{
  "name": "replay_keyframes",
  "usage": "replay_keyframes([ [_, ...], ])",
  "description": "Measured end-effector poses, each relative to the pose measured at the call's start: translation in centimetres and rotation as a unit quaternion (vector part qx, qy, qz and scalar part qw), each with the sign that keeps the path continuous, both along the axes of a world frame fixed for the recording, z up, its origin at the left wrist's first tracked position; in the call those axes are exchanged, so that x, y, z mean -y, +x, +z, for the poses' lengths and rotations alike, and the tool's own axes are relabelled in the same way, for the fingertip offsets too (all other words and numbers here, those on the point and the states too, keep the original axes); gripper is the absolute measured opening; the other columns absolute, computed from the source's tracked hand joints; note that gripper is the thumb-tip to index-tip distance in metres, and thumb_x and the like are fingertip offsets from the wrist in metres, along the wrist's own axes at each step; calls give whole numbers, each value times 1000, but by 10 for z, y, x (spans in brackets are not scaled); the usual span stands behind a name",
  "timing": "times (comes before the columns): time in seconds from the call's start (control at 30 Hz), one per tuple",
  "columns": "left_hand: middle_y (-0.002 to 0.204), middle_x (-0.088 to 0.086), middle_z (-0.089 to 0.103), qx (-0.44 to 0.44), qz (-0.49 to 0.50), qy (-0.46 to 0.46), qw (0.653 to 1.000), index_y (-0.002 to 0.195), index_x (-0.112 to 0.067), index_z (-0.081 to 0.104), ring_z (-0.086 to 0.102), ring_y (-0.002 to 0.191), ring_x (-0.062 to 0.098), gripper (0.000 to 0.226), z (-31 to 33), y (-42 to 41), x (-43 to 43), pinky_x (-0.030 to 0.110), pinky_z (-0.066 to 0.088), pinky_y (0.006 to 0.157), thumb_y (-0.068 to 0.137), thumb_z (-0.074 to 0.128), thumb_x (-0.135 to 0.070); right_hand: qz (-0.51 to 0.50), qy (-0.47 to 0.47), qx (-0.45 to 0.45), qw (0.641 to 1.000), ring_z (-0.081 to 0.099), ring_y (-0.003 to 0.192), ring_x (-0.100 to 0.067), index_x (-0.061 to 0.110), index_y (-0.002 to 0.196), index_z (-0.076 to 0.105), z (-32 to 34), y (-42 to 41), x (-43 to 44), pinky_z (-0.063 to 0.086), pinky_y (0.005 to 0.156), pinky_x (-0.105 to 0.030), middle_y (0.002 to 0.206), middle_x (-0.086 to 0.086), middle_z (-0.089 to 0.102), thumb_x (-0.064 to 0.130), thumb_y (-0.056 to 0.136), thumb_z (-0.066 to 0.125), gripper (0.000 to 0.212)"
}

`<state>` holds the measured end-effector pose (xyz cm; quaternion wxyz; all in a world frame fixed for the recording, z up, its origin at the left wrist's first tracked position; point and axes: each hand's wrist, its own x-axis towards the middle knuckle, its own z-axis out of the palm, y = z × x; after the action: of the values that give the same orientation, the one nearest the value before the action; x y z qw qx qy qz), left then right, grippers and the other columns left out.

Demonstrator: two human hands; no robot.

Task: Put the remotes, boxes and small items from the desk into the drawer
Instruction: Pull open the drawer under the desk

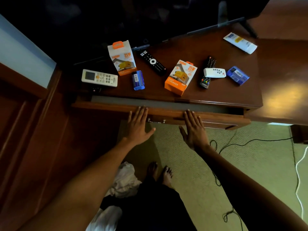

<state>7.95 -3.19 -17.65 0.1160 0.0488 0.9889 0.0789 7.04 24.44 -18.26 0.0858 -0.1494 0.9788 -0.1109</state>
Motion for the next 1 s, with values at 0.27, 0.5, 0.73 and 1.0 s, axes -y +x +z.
replay_keyframes([
  [0.27,163,4,21,-7,1,16,1000,154,-18,20,17,150,24,76,8,39,3,51,11,121,95,27,-65,5,15,1,1000,25,146,-29,10,150,23,10,43,1,18,120,-49,158,-13,25,49,98,32,66],
  [0.5,165,3,9,51,-29,-6,998,155,-29,3,8,152,27,76,7,21,37,54,5,120,94,23,-68,11,34,29,999,26,144,-34,10,149,23,11,27,-6,19,120,-50,156,-16,28,44,96,44,67],
  [0.73,160,7,23,32,-45,-18,998,154,-30,10,18,149,30,70,1,37,42,56,14,120,95,30,-63,20,39,10,999,32,139,-35,9,149,24,10,46,-9,27,117,-49,147,-16,37,41,96,44,65],
  [1.0,160,7,24,37,-36,-17,999,154,-33,9,18,149,30,71,4,105,38,55,14,119,94,26,-66,25,56,-17,998,41,133,-36,7,147,31,13,111,-11,36,112,-49,142,-17,45,41,95,46,63],
])
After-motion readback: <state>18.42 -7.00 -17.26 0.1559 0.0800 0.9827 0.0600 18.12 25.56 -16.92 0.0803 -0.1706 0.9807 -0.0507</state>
